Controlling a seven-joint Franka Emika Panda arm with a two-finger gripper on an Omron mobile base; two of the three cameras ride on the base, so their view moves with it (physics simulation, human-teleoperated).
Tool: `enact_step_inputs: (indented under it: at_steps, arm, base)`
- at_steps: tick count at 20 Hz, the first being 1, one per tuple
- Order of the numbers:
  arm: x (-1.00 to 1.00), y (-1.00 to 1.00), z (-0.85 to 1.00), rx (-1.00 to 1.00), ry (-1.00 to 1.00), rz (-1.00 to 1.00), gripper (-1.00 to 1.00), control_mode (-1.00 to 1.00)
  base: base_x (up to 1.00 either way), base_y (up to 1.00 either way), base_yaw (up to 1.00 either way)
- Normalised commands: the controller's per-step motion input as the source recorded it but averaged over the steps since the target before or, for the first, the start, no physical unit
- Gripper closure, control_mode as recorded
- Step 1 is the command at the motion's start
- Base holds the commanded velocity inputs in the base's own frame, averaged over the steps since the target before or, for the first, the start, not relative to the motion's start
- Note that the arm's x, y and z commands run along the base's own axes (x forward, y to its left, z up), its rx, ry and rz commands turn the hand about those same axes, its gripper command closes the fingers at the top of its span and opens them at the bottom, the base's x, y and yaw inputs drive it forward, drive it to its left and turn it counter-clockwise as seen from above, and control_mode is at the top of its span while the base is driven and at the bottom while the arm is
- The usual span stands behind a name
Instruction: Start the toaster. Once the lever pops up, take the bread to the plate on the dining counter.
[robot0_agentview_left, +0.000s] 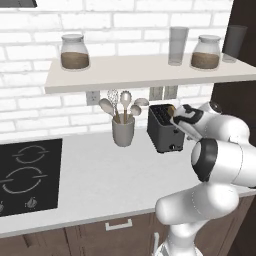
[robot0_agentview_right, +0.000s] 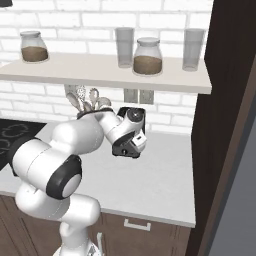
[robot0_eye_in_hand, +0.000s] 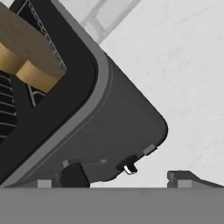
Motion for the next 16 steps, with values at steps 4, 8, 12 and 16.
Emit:
enact_step_inputs:
  at_steps: [4, 8, 12, 16]
  arm:
    - [0.0, 0.02, -0.69, -0.13, 0.0, 0.0, -1.0, -1.0]
    - [-0.09, 0.03, -0.89, -0.17, 0.0, 0.0, -1.0, -1.0]
    - [-0.29, 0.08, -0.94, -0.18, -0.02, 0.0, -1.0, -1.0]
    - [-0.27, 0.0, -0.77, -0.12, -0.03, 0.0, -1.0, -1.0]
  base:
    - [0.0, 0.0, 0.0]
    - [0.0, 0.0, 0.0]
    - [0.0, 0.0, 0.0]
    - [0.0, 0.0, 0.0]
